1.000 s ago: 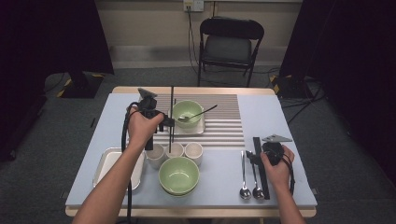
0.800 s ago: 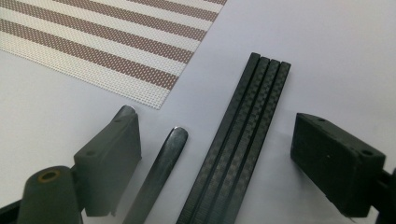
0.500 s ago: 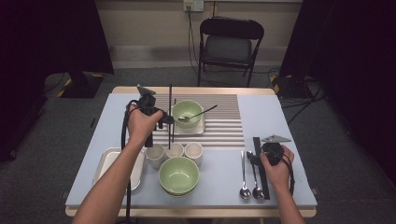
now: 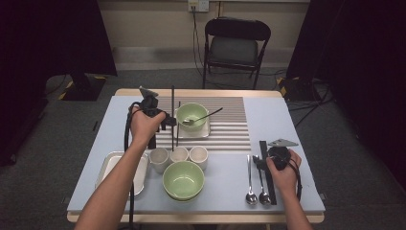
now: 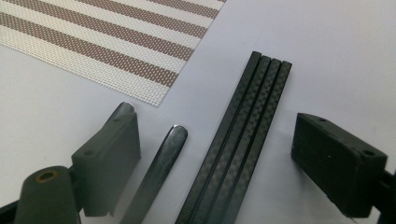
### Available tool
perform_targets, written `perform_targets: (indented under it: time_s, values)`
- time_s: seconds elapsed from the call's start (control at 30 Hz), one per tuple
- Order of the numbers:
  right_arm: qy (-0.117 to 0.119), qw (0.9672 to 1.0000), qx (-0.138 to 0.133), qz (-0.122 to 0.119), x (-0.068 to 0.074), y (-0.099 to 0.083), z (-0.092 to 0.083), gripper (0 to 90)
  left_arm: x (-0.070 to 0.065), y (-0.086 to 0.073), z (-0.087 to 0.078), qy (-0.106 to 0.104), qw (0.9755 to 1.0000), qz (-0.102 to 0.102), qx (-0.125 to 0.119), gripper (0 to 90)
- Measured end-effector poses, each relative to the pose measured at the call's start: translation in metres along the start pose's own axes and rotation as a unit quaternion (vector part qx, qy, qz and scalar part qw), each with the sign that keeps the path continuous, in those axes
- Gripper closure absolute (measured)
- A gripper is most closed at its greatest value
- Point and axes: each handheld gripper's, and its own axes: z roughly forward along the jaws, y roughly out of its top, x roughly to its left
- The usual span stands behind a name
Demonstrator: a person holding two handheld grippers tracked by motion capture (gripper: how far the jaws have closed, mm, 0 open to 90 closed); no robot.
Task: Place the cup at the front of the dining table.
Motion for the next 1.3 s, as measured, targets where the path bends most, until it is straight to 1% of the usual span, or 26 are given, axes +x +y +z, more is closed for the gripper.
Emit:
perform_targets:
  time_s: [0.03,0.17,0.2,0.23,0.3,0.33,0.4,0.43,0.47,0.57,0.6,0.67,0.77,0.83,0.9,0.93,0.97,1.1,1.13,1.17,1.23,1.3]
  values:
    - [0.0,1.0,0.0,0.001,0.0,0.0,0.0,14.7,0.001,0.001,0.001,0.001,1.0,0.004,0.002,86.3]
    - [0.0,1.0,-0.001,0.0,0.0,0.0,0.0,14.7,0.003,0.004,0.002,0.003,1.0,-0.002,0.002,86.3]
    - [0.0,1.0,-0.001,0.0,0.0,0.0,0.0,14.7,0.004,0.005,0.002,0.007,1.0,-0.001,0.001,86.3]
    - [0.0,1.0,-0.001,-0.001,0.0,0.0,0.0,14.7,0.003,0.005,0.001,0.004,1.0,-0.004,0.002,86.3]
    - [-0.001,1.0,-0.002,-0.001,0.0,0.0,0.0,14.7,0.003,0.007,0.002,0.006,1.0,-0.005,0.0,86.3]
    - [-0.001,1.0,-0.002,-0.001,0.0,-0.001,0.0,14.7,0.004,0.007,0.002,0.008,1.0,-0.004,-0.002,86.3]
    - [0.0,1.0,-0.002,0.0,0.0,-0.001,0.0,14.6,0.004,0.009,0.001,0.008,1.0,-0.005,0.001,86.3]
    - [-0.001,1.0,-0.002,-0.001,0.0,-0.001,0.0,14.7,0.004,0.009,0.001,0.011,0.9999,-0.005,-0.004,86.3]
    - [0.0,1.0,-0.002,-0.001,0.0,-0.001,0.0,14.7,0.005,0.01,0.001,0.012,0.9999,-0.004,-0.003,86.3]
    - [0.0,1.0,-0.002,0.0,0.0,-0.001,0.0,14.7,0.005,0.012,0.003,0.014,0.9999,-0.008,-0.001,86.3]
    - [0.0,1.0,-0.002,0.0,0.0,-0.001,0.0,14.7,0.006,0.013,0.002,0.015,0.9999,-0.005,-0.001,86.3]
    - [0.0,1.0,-0.003,0.0,0.0,-0.001,0.0,14.7,0.007,0.014,0.003,0.011,0.9999,-0.008,-0.003,86.3]
    - [0.0,1.0,-0.003,0.0,0.0,-0.001,0.0,14.7,0.009,0.016,0.006,0.013,0.9999,-0.01,0.0,86.3]
    - [0.0,1.0,-0.003,0.0,0.0,-0.001,0.0,14.7,0.011,0.016,0.008,0.019,0.9998,-0.009,0.001,86.3]
    - [0.0,1.0,-0.002,0.0,0.0,-0.001,0.0,14.7,0.012,0.017,0.009,0.015,0.9998,-0.015,0.0,86.3]
    - [0.0,1.0,-0.003,0.0,0.0,-0.001,0.0,14.7,0.012,0.018,0.01,0.018,0.9998,-0.012,-0.003,86.3]
    - [0.0,1.0,-0.002,0.0,0.0,-0.001,0.0,14.7,0.012,0.018,0.011,0.015,0.9998,-0.012,-0.002,86.3]
    - [0.0,1.0,-0.003,0.0,0.0,-0.001,0.0,14.7,0.015,0.02,0.013,0.019,0.9997,-0.014,0.001,86.3]
    - [0.001,1.0,-0.002,0.001,0.0,-0.001,0.0,14.7,0.015,0.02,0.014,0.018,0.9997,-0.018,-0.002,86.3]
    - [0.0,1.0,-0.002,0.002,0.0,-0.001,0.0,14.7,0.016,0.021,0.014,0.021,0.9996,-0.017,-0.005,86.3]
    - [0.0,1.0,-0.003,0.001,0.0,-0.001,0.0,14.7,0.017,0.022,0.015,0.018,0.9996,-0.02,-0.002,86.3]
    - [0.0,1.0,-0.003,0.002,0.0,-0.001,0.0,14.7,0.018,0.022,0.016,0.018,0.9997,-0.019,0.0,86.3]
